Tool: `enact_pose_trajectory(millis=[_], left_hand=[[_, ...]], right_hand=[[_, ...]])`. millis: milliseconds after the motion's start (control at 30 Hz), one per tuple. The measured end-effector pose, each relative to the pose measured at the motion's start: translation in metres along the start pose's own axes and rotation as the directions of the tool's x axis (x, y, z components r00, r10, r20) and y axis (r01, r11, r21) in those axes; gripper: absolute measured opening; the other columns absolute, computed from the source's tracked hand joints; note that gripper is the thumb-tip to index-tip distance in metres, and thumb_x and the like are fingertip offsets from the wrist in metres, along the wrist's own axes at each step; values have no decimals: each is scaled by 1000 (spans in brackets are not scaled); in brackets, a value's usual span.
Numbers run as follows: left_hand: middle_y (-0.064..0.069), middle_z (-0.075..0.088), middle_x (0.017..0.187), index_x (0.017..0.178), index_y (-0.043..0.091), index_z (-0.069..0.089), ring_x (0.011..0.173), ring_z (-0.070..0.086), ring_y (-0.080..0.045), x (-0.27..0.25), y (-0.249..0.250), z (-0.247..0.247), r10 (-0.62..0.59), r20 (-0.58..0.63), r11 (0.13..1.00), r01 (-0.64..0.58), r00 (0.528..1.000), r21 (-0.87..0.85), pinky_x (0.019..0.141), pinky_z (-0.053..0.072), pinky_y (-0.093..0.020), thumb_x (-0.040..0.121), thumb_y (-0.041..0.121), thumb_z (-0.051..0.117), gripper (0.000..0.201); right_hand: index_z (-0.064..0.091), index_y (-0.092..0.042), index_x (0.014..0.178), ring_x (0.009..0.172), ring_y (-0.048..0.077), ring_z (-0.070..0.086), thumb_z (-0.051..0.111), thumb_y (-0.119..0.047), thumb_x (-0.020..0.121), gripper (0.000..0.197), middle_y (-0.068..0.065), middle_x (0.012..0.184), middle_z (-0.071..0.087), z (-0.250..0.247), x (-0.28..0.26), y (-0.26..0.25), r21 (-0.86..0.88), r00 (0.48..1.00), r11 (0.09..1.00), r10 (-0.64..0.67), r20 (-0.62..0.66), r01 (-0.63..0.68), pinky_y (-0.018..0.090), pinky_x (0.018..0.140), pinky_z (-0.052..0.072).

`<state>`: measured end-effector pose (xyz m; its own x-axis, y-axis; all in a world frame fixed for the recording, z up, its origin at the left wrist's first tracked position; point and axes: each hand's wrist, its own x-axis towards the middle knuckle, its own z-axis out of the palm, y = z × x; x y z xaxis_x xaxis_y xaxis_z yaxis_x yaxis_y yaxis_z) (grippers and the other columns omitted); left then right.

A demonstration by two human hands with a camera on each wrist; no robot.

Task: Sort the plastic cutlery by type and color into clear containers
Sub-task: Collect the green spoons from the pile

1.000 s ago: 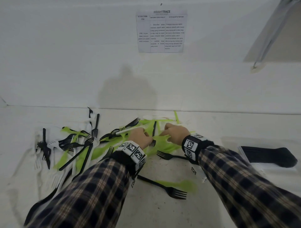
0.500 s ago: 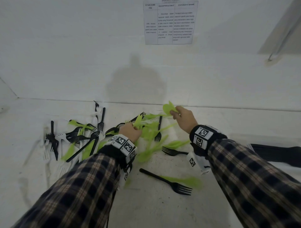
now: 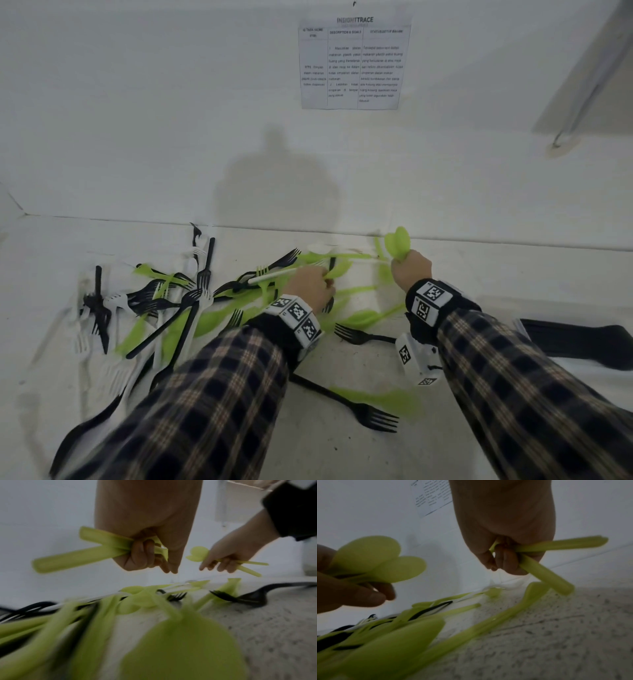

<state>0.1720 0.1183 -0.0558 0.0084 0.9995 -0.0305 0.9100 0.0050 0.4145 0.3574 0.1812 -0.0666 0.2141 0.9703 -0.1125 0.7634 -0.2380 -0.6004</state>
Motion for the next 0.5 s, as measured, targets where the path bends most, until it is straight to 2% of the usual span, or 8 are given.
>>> enact_pose_trajectory(millis=[67,133,267,367,500], left_hand=[[-8,55,130,129,10,53,119,51,-25,6,12,8,1,104,998,-7,995,61,90,40,-30,95,26,48,38],[-7,49,139,137,13,46,124,49,-25,11,19,16,-30,201,992,4,979,124,96,41,-31,95,22,47,43],[-8,54,131,133,12,51,115,55,-25,14,26,22,-61,289,981,4,955,193,86,45,-29,94,12,45,39],[-7,59,120,120,12,57,104,58,-24,13,24,21,-48,266,977,-10,963,213,75,43,-27,94,21,46,30],[-4,59,115,117,13,57,102,58,-22,9,18,16,-53,239,964,-13,970,264,73,42,-27,93,32,47,33]], right_hand=[[55,7,113,111,38,55,43,-10,94,28,23,117,60,-3,4,1,-7,1000,1000,18,-14,-18,34,84,43],[56,6,113,112,36,55,42,-8,93,28,22,118,60,-6,8,3,-58,1000,998,7,12,-6,34,86,43],[57,-4,120,114,33,54,43,-2,89,34,16,121,59,-7,13,5,-181,989,978,-81,127,104,34,91,44],[59,-12,118,109,30,56,43,-9,89,33,12,119,60,-5,14,5,-230,966,955,-137,221,188,33,86,45],[60,-8,109,110,30,55,49,-19,90,25,13,116,60,-1,10,-1,-235,943,944,-159,291,232,31,85,43]])
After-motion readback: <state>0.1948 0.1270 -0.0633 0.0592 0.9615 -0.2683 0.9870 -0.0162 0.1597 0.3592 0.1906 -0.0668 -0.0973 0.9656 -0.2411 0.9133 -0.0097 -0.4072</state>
